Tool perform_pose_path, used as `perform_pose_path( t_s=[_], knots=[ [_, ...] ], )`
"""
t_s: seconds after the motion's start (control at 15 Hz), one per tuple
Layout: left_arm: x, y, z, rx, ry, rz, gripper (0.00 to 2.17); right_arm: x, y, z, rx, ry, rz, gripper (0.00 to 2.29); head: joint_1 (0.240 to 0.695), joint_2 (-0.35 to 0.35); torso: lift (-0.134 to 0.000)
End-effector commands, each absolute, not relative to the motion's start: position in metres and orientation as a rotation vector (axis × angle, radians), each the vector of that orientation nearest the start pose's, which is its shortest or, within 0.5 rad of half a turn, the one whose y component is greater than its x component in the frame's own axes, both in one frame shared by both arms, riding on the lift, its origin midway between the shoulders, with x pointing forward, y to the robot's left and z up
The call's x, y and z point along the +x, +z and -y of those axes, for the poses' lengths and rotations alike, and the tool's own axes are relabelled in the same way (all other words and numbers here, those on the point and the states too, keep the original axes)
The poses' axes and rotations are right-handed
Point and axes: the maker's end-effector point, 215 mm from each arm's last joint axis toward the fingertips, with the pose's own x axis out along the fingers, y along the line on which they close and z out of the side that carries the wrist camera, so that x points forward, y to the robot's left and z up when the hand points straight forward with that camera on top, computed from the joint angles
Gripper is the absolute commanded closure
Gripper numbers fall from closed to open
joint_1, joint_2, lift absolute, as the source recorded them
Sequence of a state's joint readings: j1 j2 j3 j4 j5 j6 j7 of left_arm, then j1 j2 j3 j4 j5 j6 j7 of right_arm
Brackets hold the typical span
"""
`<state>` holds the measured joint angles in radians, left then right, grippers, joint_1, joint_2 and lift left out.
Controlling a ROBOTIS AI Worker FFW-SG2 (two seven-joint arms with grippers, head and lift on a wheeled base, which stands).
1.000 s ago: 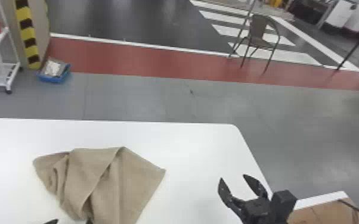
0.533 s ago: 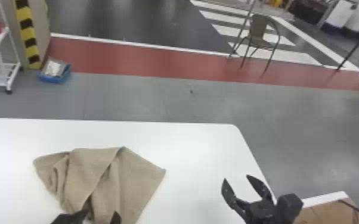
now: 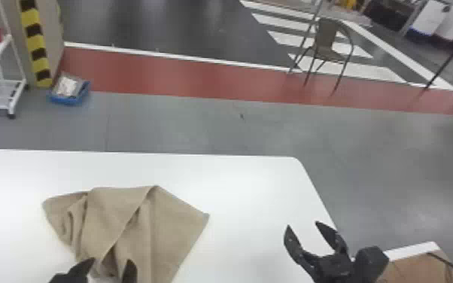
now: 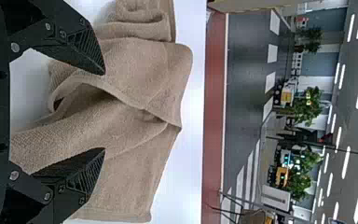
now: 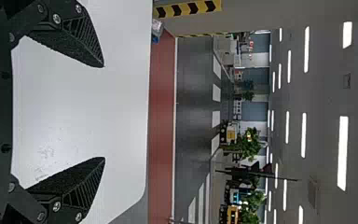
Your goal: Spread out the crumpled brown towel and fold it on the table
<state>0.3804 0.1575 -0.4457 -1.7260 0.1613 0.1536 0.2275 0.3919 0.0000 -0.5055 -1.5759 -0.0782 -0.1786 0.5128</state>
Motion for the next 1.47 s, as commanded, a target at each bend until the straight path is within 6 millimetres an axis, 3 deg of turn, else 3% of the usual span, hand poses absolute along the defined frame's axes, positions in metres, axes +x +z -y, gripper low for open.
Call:
perform_pose_path(
  t_s=[0.0,0.6,0.67,0.87,1.0,1.2,1.4],
  knots=[
    [0.389,-0.523,-0.064,-0.022,-0.228,-0.446,0.36,0.397,-0.468,0.408,-0.017,0.015,-0.193,0.19,0.695,-0.35,0.0],
    [0.387,-0.55,-0.057,0.01,-0.246,-0.489,0.36,0.396,-0.465,0.408,-0.021,0.02,-0.182,0.19,0.695,-0.35,0.0],
    [0.387,-0.549,-0.057,0.016,-0.247,-0.487,0.49,0.396,-0.465,0.406,-0.019,0.028,-0.181,0.19,0.695,-0.35,0.0],
    [0.384,-0.554,-0.057,0.039,-0.249,-0.502,1.5,0.395,-0.463,0.406,-0.014,0.033,-0.172,0.19,0.695,-0.35,0.0],
    [0.383,-0.556,-0.057,0.042,-0.251,-0.507,1.71,0.393,-0.461,0.409,-0.01,0.029,-0.163,0.19,0.695,-0.35,0.0],
    [0.39,-0.541,-0.062,0.037,-0.242,-0.476,1.71,0.392,-0.459,0.408,-0.008,0.037,-0.155,0.19,0.695,-0.35,0.0],
    [0.408,-0.496,-0.076,0.056,-0.215,-0.382,1.71,0.393,-0.457,0.405,-0.009,0.051,-0.149,0.19,0.695,-0.35,0.0]
  ],
)
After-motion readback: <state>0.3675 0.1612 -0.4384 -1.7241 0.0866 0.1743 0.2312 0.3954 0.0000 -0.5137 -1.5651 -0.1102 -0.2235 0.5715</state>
